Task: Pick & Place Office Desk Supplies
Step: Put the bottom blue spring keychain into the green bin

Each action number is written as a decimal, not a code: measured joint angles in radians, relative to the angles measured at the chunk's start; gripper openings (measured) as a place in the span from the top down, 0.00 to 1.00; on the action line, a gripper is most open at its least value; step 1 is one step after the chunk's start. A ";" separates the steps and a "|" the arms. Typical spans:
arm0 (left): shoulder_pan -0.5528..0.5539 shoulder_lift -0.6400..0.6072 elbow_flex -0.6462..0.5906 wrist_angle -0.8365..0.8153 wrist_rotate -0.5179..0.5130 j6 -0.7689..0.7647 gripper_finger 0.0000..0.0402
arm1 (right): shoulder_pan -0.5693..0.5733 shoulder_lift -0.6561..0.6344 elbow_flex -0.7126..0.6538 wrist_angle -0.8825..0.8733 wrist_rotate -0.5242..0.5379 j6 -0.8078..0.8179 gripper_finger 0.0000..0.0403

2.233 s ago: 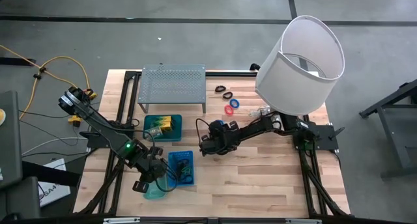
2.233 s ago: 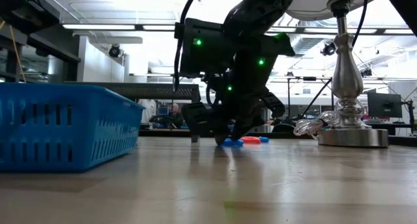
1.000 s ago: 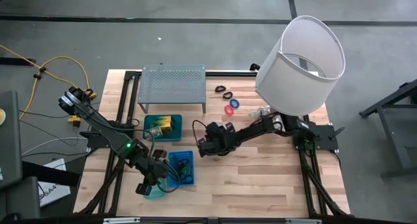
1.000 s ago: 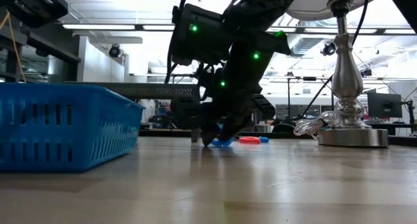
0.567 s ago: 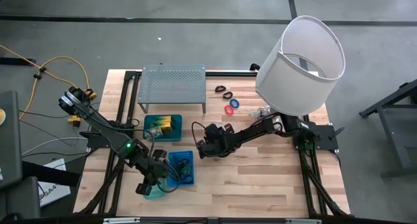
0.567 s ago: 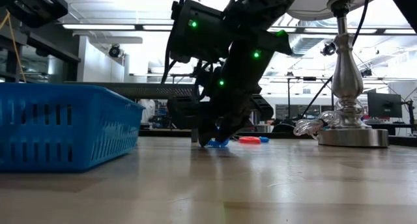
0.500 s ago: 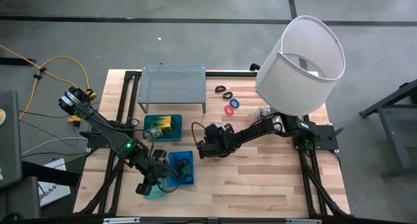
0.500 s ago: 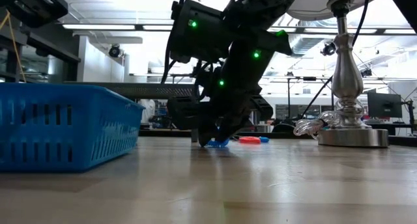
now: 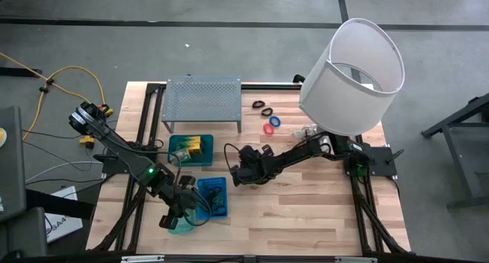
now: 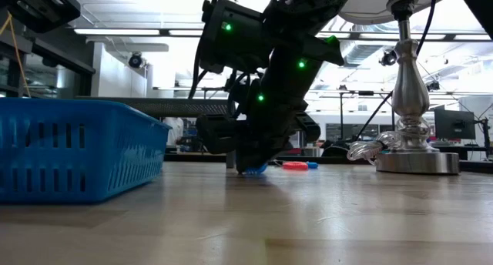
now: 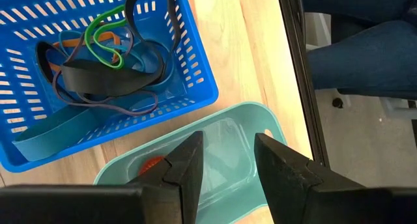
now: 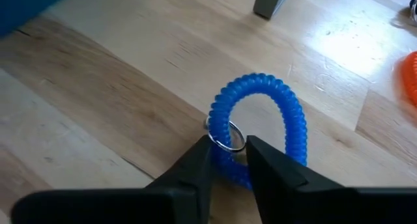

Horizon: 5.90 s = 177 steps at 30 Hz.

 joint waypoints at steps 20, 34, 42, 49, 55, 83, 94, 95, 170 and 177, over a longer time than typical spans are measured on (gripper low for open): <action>0.000 0.000 0.000 0.002 0.000 0.000 0.67 | 0.014 0.003 -0.004 0.067 0.031 -0.060 0.94; 0.000 0.000 0.000 0.027 0.000 0.000 0.67 | 0.110 0.005 -0.004 0.322 0.190 -0.117 0.94; 0.000 0.000 0.000 0.030 0.000 0.000 0.67 | 0.173 0.004 -0.003 0.677 0.192 -0.331 0.94; 0.000 0.000 0.000 0.029 0.000 0.008 0.67 | 0.237 0.003 -0.002 0.884 0.188 -0.501 0.94; -0.001 0.000 0.000 0.029 0.000 0.023 0.67 | 0.286 0.001 -0.002 0.964 0.128 -0.546 0.94; -0.009 0.000 0.000 0.207 -0.320 0.716 0.67 | 0.346 0.000 -0.002 1.113 -0.225 -0.519 0.94; -0.009 0.000 0.000 0.283 -0.312 0.837 0.67 | 0.337 0.000 -0.002 1.182 -0.225 -0.576 0.94; -0.009 0.000 0.000 0.283 -0.311 0.837 0.67 | 0.337 0.000 -0.002 1.182 -0.226 -0.576 0.94; -0.273 0.000 0.000 -0.054 -0.305 0.236 0.91 | 0.346 0.000 -0.001 1.061 -0.283 -0.515 0.77; -0.268 0.000 0.000 -0.055 -0.308 0.154 0.88 | 0.346 0.000 -0.001 1.061 -0.285 -0.515 0.77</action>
